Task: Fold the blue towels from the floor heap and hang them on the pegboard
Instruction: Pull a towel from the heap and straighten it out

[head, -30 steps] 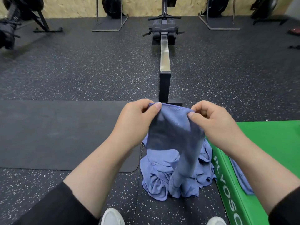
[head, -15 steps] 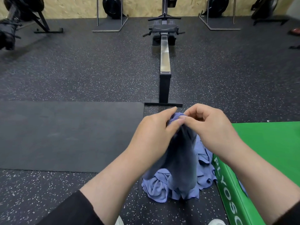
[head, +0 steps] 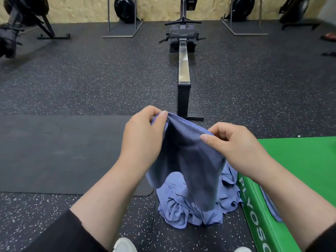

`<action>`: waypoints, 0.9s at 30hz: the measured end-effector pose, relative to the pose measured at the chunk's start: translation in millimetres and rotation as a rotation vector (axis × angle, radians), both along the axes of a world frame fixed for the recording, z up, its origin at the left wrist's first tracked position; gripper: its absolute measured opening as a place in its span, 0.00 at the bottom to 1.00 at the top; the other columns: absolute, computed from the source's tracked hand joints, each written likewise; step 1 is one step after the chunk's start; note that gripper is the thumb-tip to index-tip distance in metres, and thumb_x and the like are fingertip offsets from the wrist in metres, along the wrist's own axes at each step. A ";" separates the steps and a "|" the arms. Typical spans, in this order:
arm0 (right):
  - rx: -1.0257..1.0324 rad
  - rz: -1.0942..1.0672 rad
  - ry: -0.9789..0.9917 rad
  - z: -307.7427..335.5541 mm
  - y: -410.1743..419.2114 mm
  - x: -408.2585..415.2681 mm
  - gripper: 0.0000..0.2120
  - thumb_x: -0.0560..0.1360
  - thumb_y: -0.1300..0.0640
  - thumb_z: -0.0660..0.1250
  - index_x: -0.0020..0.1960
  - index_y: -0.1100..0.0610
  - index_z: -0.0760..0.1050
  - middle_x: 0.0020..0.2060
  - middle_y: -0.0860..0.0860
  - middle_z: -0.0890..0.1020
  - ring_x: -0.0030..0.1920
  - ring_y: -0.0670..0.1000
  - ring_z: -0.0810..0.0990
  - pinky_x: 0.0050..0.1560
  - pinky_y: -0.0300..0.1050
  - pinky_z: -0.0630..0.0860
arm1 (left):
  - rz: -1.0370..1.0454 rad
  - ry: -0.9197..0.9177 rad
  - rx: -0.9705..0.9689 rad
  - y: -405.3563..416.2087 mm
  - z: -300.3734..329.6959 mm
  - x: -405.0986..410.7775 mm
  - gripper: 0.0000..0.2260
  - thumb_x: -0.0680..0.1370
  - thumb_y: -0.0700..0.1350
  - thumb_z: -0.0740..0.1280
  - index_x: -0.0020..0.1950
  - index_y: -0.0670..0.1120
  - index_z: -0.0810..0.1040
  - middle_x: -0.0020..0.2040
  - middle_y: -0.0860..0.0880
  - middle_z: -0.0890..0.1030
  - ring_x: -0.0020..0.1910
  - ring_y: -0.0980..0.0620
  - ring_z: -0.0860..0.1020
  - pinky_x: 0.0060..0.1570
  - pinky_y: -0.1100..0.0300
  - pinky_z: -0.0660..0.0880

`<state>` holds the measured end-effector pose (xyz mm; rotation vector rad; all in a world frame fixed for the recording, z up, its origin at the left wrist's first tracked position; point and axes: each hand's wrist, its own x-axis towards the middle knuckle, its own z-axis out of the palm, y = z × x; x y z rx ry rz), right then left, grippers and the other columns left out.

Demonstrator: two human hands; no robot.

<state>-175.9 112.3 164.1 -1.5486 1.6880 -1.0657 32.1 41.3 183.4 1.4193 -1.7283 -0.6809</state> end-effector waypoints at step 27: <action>0.011 0.073 0.039 4.8 2.2 8.4 0.06 0.77 0.54 0.71 0.42 0.52 0.81 0.33 0.43 0.83 0.33 0.39 0.74 0.40 0.45 0.72 | -0.310 -0.291 0.020 26.8 -0.3 -17.3 0.07 0.82 0.56 0.63 0.47 0.55 0.71 0.30 0.55 0.71 0.39 0.47 0.73 0.40 0.52 0.71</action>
